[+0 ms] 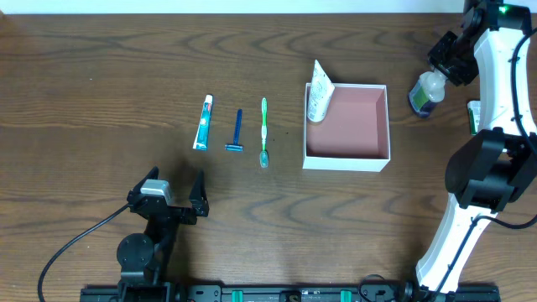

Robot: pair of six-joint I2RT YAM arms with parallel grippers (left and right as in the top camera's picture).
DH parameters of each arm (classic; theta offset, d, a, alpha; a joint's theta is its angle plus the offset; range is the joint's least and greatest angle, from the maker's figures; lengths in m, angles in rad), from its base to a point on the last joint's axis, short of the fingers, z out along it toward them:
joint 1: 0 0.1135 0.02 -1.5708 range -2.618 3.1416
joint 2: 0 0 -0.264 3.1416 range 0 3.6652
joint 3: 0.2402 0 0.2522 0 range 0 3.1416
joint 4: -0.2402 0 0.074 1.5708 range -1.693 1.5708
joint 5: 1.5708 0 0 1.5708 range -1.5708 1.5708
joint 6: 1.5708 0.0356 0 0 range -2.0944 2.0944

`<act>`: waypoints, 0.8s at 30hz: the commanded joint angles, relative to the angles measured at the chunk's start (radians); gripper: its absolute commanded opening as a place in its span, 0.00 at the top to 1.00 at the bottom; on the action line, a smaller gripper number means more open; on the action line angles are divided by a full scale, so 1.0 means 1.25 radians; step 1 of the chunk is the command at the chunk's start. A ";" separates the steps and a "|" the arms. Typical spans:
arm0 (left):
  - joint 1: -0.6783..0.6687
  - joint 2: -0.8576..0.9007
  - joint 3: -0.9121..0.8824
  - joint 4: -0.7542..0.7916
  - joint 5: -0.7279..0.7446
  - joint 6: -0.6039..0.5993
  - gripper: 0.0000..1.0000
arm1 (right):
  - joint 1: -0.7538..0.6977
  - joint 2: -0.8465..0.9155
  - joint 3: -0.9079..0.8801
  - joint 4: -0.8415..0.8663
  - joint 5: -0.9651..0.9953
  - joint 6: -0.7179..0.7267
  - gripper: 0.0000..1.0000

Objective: Pack container
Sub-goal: 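Move the right gripper to the soap pump bottle and grasp it, then carry the soap pump bottle into the box and release it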

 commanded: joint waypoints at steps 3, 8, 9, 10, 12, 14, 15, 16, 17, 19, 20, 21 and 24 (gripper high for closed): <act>0.003 -0.005 -0.017 -0.023 0.011 -0.002 0.02 | 0.002 -0.012 0.001 -0.015 -0.004 -0.002 0.71; 0.003 -0.005 -0.017 -0.023 0.011 -0.002 0.02 | 0.002 -0.045 0.003 -0.023 -0.003 -0.003 0.83; 0.003 -0.005 -0.017 -0.023 0.011 -0.002 0.02 | 0.002 -0.056 0.003 -0.023 -0.003 -0.003 0.84; 0.003 -0.005 -0.017 -0.023 0.011 -0.002 0.02 | 0.002 -0.068 0.003 -0.023 -0.003 -0.003 0.85; 0.003 -0.005 -0.017 -0.023 0.011 -0.002 0.02 | 0.002 -0.097 0.003 -0.023 -0.003 -0.009 0.86; 0.003 -0.005 -0.017 -0.023 0.011 -0.002 0.02 | 0.002 -0.130 0.003 -0.024 -0.004 -0.011 0.84; 0.003 -0.005 -0.017 -0.023 0.011 -0.002 0.02 | 0.002 -0.149 0.003 -0.024 -0.005 -0.015 0.83; 0.003 -0.005 -0.017 -0.023 0.011 -0.002 0.02 | 0.002 -0.169 0.003 -0.025 -0.009 -0.018 0.83; 0.003 -0.005 -0.017 -0.023 0.011 -0.002 0.02 | 0.002 -0.187 0.003 -0.027 -0.013 -0.021 0.83; 0.003 -0.005 -0.017 -0.023 0.011 -0.002 0.02 | 0.002 -0.227 0.003 -0.033 -0.022 -0.024 0.83; 0.003 -0.005 -0.017 -0.023 0.011 -0.002 0.02 | 0.003 -0.250 0.003 -0.038 -0.027 -0.027 0.83; 0.003 -0.005 -0.017 -0.023 0.011 -0.002 0.02 | 0.004 -0.266 0.003 -0.040 -0.035 -0.034 0.83; 0.003 -0.005 -0.017 -0.023 0.011 -0.002 0.02 | 0.013 -0.329 0.003 -0.062 -0.084 -0.063 0.83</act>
